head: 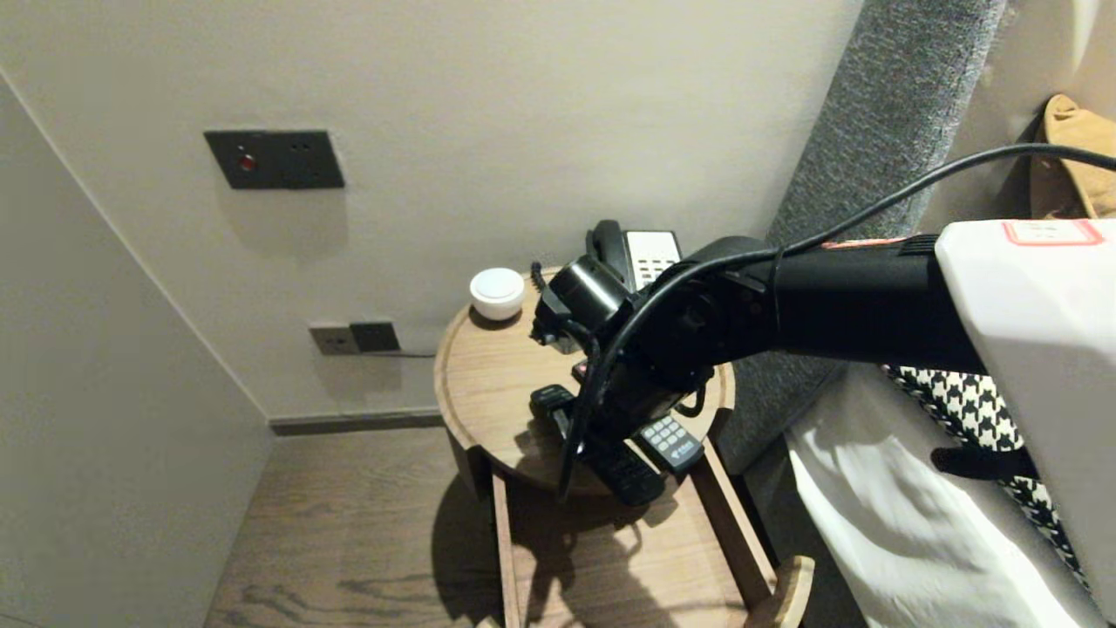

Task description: Take the remote control out of the drawer one by one and place them on the table

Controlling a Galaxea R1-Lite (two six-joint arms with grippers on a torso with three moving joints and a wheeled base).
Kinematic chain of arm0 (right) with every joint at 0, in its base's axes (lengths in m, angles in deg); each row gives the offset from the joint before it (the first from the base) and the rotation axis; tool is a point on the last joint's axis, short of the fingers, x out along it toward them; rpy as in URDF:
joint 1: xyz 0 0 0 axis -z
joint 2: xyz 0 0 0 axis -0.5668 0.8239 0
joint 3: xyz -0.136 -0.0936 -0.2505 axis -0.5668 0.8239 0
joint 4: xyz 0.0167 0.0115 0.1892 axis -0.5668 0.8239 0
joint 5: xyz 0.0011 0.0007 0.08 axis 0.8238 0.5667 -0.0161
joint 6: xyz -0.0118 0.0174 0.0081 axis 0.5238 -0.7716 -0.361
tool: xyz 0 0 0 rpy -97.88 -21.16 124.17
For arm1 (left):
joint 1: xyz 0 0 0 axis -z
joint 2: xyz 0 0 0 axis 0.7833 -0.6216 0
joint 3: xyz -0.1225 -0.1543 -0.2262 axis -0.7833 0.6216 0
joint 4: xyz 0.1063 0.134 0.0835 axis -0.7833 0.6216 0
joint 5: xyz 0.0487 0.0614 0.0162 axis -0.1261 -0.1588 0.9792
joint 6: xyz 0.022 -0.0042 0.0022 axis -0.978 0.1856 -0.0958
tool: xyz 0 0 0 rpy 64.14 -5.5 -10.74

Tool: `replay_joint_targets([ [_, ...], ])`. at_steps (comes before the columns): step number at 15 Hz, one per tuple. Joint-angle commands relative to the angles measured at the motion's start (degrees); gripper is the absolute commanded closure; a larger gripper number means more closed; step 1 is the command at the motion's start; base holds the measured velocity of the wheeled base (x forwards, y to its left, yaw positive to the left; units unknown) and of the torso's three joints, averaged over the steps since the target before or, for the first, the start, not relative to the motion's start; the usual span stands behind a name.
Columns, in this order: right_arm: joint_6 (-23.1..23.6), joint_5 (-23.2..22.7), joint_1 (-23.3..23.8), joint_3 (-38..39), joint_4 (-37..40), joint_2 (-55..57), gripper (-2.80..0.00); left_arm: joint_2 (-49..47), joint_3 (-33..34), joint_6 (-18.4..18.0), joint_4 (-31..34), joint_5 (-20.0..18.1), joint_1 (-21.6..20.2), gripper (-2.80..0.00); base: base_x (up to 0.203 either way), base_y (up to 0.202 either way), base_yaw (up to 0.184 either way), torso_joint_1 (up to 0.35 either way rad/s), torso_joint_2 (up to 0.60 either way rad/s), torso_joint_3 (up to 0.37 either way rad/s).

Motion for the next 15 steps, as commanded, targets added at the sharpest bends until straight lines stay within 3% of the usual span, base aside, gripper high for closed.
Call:
replay_joint_targets([
  [1,-0.22,0.04,0.34,-0.03,0.16,0.33,0.00,0.00,0.00,-0.03,-0.02,0.02,-0.04,0.00,0.000,0.000,0.000,0.000,0.00,0.000],
  [15,0.22,0.60,0.35,-0.03,-6.52,2.42,0.00,0.00,0.00,-0.03,-0.02,0.02,-0.04,0.00,0.000,0.000,0.000,0.000,0.00,0.000],
])
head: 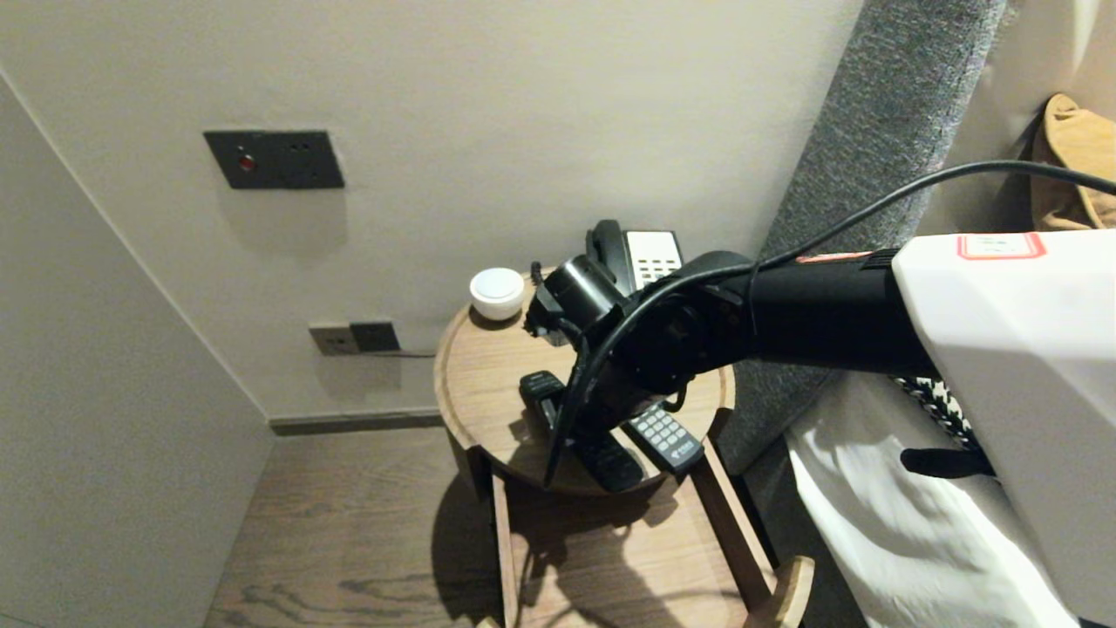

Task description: Take the remote control out of the drawer one by one and place them on the table

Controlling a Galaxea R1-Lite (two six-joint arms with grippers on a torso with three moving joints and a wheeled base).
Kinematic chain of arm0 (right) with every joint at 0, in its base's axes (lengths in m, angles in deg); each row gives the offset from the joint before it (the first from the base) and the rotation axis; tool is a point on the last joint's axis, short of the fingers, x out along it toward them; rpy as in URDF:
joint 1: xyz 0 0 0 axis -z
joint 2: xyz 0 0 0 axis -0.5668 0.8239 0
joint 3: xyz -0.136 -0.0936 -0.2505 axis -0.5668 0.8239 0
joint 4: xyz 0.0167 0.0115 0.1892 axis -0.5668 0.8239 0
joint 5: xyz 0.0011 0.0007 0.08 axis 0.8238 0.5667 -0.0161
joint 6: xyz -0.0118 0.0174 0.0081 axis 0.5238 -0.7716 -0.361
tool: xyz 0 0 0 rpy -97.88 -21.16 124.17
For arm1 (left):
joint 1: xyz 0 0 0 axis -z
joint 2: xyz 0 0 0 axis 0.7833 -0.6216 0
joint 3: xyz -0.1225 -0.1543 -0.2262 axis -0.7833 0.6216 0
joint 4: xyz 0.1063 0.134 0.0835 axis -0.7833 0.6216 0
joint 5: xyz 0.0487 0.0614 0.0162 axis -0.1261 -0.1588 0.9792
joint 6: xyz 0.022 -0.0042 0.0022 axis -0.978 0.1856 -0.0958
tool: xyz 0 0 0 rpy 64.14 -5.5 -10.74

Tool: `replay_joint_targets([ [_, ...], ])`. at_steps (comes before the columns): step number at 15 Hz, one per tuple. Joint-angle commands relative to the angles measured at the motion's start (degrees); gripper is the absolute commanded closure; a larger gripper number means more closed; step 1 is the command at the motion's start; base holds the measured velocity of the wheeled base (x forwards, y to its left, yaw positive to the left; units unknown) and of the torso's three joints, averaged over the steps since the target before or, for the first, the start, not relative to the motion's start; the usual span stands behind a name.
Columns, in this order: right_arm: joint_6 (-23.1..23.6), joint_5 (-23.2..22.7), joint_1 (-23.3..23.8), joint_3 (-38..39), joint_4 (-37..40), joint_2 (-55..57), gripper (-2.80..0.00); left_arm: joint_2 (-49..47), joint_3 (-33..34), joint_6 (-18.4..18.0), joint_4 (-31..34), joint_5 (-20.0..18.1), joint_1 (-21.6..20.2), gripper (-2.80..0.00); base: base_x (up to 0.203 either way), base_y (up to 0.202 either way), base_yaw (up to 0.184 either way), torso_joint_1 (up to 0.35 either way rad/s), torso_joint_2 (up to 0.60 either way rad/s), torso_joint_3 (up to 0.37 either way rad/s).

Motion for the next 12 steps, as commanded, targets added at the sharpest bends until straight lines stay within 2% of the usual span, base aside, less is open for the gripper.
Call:
replay_joint_targets([
  [1,-0.06,0.46,-0.10,0.01,0.17,0.74,0.00,0.00,0.00,0.00,-0.05,0.02,-0.02,0.00,0.000,0.000,0.000,0.000,0.00,0.000],
  [12,-0.06,1.34,-0.53,0.01,-0.09,1.71,0.00,0.00,0.00,0.00,-0.05,0.02,-0.02,0.00,0.000,0.000,0.000,0.000,0.00,0.000],
])
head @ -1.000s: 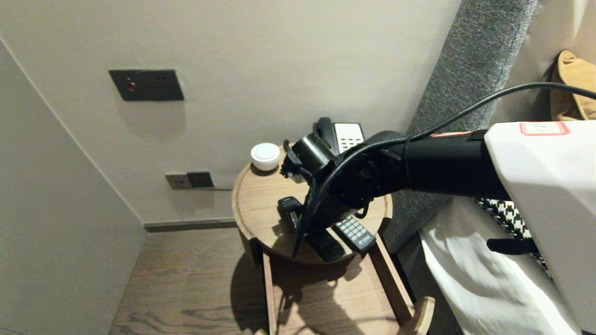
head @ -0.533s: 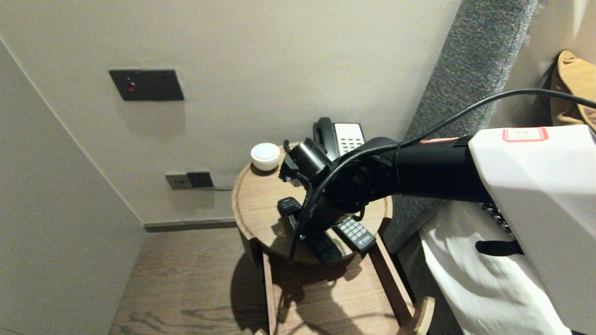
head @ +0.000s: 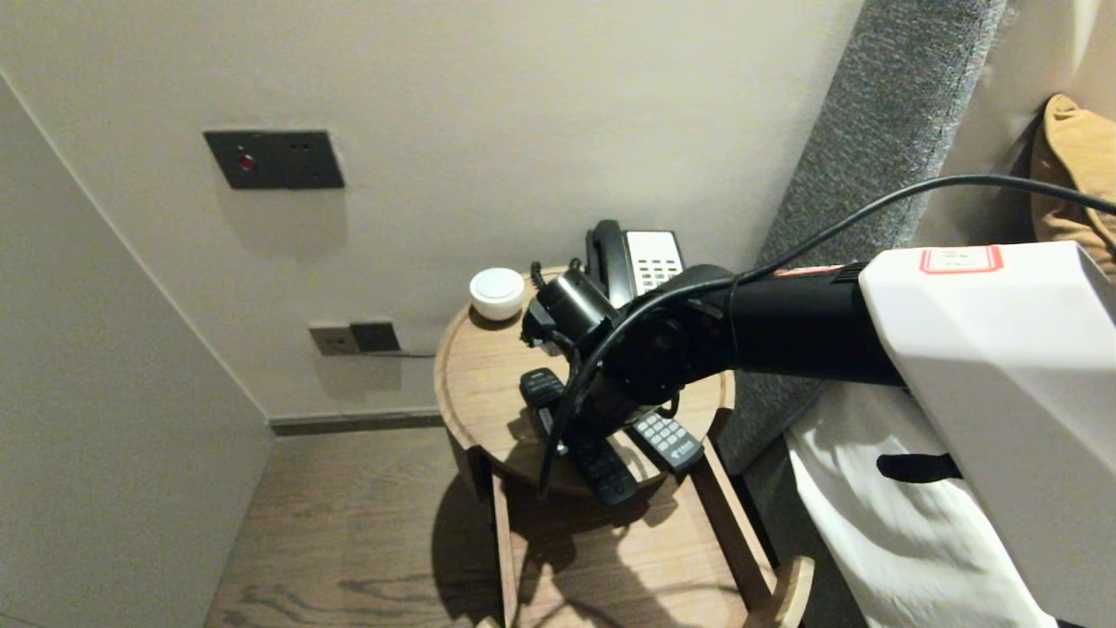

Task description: Take the remote control out of the drawer one by one and place them on the table

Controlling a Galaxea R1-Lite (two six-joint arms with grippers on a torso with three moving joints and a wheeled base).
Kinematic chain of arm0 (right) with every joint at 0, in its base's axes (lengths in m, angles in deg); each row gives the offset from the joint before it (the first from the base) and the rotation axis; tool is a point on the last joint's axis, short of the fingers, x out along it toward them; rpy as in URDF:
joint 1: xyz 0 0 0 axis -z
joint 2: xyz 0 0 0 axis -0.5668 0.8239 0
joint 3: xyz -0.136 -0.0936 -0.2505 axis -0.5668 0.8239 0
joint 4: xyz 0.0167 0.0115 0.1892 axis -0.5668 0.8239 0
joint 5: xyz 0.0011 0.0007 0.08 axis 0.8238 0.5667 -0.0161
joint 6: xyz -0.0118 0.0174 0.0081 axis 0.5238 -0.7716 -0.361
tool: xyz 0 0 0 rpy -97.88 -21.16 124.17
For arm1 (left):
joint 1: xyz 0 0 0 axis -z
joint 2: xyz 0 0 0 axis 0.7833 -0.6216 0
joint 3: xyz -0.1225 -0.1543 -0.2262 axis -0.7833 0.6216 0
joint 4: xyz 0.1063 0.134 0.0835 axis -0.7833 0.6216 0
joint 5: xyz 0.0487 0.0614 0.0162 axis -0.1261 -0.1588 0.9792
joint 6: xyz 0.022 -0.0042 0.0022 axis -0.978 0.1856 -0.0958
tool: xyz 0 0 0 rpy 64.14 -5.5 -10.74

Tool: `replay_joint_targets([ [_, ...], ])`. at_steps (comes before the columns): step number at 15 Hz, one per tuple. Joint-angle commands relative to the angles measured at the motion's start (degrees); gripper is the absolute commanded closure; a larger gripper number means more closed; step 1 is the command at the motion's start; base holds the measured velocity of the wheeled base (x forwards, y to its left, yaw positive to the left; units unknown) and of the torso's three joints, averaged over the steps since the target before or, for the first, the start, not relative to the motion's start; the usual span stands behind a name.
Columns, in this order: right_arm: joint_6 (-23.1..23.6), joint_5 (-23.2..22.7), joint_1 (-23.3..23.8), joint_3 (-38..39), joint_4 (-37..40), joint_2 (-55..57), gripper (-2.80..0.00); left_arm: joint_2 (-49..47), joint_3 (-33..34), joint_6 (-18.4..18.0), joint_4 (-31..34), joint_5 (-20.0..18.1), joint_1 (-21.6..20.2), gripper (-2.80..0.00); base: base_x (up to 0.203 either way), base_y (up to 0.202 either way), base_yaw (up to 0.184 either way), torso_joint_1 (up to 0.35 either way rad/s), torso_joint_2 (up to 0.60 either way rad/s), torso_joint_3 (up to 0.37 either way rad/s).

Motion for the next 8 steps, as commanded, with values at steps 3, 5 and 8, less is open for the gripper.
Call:
replay_joint_targets([
  [3,-0.09,0.14,-0.42,-0.01,0.30,0.08,0.00,0.00,0.00,0.00,-0.02,0.02,-0.02,0.00,0.000,0.000,0.000,0.000,0.00,0.000],
  [5,-0.09,0.14,-0.50,-0.01,0.25,0.08,0.00,0.00,0.00,0.00,-0.02,0.02,-0.02,0.00,0.000,0.000,0.000,0.000,0.00,0.000],
  [8,-0.09,0.14,-0.51,-0.01,0.30,0.16,0.00,0.00,0.00,0.00,-0.02,0.02,-0.02,0.00,0.000,0.000,0.000,0.000,0.00,0.000],
])
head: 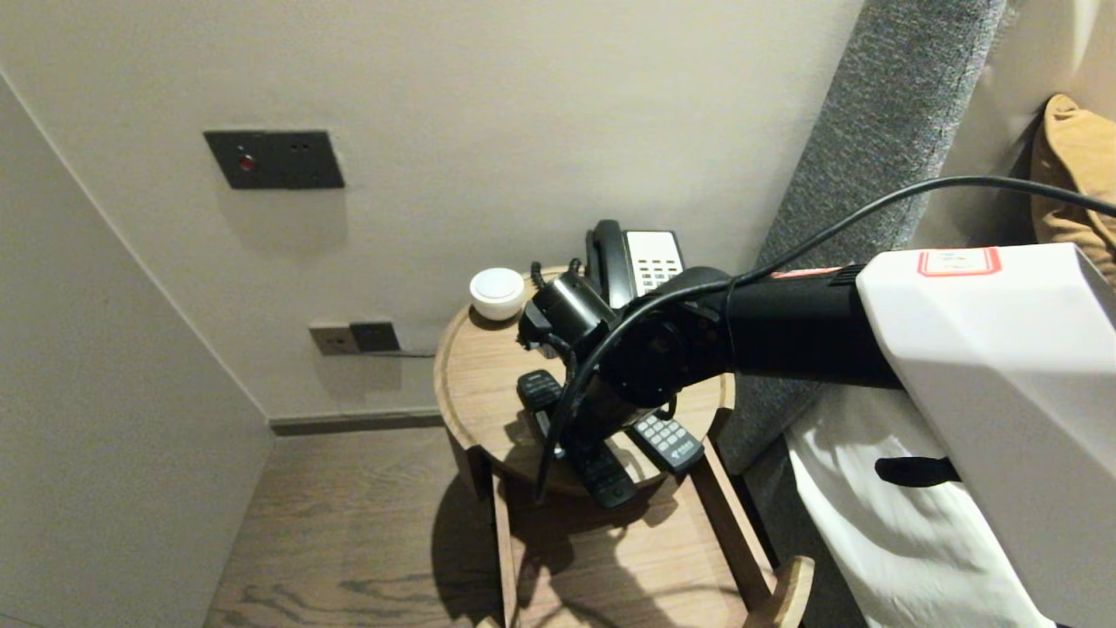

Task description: Take the remote control out of the drawer one by one and place them on the table

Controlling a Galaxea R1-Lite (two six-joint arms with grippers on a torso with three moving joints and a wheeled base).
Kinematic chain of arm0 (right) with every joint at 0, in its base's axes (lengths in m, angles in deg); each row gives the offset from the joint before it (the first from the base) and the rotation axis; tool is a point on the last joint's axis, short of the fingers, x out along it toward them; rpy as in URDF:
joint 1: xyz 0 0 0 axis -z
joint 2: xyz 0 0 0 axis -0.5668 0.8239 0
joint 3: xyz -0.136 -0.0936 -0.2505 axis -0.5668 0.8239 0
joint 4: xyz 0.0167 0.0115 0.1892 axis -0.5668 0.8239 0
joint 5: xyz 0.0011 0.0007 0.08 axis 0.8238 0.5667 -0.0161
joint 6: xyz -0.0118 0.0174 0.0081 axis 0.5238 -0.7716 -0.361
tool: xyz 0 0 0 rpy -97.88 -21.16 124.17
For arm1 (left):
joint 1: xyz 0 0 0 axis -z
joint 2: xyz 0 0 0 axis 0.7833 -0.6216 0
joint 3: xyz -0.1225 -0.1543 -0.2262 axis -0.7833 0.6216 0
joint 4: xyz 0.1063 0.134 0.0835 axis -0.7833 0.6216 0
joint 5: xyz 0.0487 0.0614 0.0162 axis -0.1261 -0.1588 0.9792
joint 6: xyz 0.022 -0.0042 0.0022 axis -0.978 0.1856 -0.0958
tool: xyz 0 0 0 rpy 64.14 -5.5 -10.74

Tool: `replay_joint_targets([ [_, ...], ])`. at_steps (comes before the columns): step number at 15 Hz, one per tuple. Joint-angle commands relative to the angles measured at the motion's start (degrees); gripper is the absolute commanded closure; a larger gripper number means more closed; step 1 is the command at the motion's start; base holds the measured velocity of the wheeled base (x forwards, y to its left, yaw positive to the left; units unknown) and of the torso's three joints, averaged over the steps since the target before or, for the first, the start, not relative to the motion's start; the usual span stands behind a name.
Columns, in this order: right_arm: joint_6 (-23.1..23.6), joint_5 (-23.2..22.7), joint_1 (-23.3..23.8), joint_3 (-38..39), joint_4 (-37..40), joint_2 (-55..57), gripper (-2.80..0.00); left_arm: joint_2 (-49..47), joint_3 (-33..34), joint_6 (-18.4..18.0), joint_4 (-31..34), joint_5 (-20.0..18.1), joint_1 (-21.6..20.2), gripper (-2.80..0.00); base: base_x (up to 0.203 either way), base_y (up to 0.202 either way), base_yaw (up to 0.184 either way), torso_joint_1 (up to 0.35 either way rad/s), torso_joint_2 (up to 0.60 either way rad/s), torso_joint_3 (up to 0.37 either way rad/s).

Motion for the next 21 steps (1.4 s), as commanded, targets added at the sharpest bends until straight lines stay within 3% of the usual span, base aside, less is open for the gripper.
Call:
replay_joint_targets([
  [1,-0.08,0.14,-0.04,-0.01,0.23,0.17,0.00,0.00,0.00,0.00,-0.05,0.04,-0.02,0.00,0.000,0.000,0.000,0.000,0.00,0.000],
  [9,0.01,2.08,-0.65,-0.01,0.31,-0.23,0.00,0.00,0.00,0.00,-0.05,0.04,-0.02,0.00,0.000,0.000,0.000,0.000,0.00,0.000],
  [10,0.01,2.14,-0.65,-0.01,0.28,-0.37,-2.80,0.00,0.00,0.00,-0.05,0.04,-0.02,0.00,0.000,0.000,0.000,0.000,0.00,0.000],
  [21,0.09,3.53,-1.26,-0.01,0.62,-5.72,-2.80,0.00,0.00,0.00,-0.05,0.04,-0.02,0.00,0.000,0.000,0.000,0.000,0.00,0.000],
])
